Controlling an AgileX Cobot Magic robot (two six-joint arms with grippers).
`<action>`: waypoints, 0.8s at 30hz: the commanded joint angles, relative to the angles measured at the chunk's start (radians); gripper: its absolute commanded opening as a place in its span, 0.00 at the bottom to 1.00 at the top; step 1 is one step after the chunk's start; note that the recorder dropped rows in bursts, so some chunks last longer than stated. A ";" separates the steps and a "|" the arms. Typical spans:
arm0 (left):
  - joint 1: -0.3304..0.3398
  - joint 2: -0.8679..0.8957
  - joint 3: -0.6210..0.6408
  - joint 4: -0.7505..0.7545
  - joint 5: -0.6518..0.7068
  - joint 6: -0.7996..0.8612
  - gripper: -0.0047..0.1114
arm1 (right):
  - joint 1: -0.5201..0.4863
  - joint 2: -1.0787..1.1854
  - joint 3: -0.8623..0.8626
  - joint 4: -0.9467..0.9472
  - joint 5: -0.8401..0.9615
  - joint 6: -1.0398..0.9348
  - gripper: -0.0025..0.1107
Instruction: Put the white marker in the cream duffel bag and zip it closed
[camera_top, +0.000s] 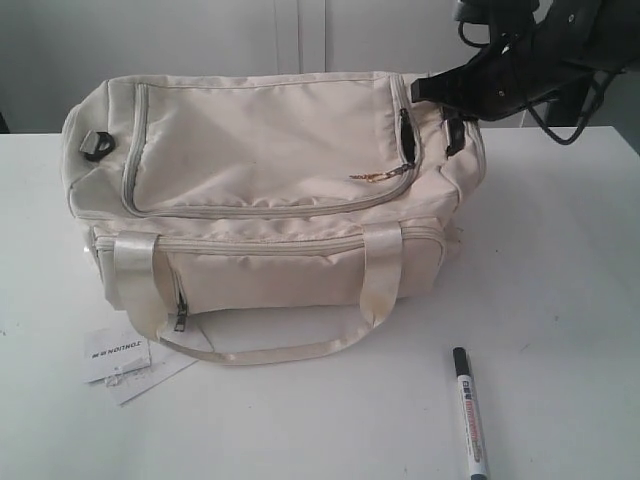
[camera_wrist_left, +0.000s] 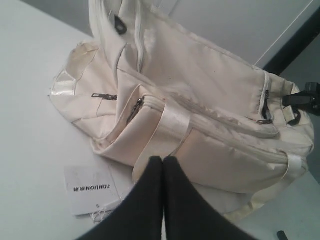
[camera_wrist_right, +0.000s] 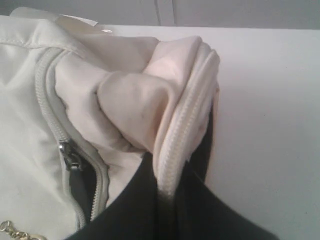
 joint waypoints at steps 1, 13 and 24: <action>-0.006 0.001 -0.065 -0.013 0.018 0.044 0.04 | -0.009 -0.033 -0.001 -0.004 0.060 0.004 0.02; -0.006 0.032 -0.168 0.009 0.056 0.228 0.04 | -0.009 -0.073 -0.001 0.008 0.174 0.012 0.02; -0.006 0.357 -0.390 0.216 0.144 0.249 0.04 | -0.009 -0.073 -0.001 0.008 0.172 0.012 0.02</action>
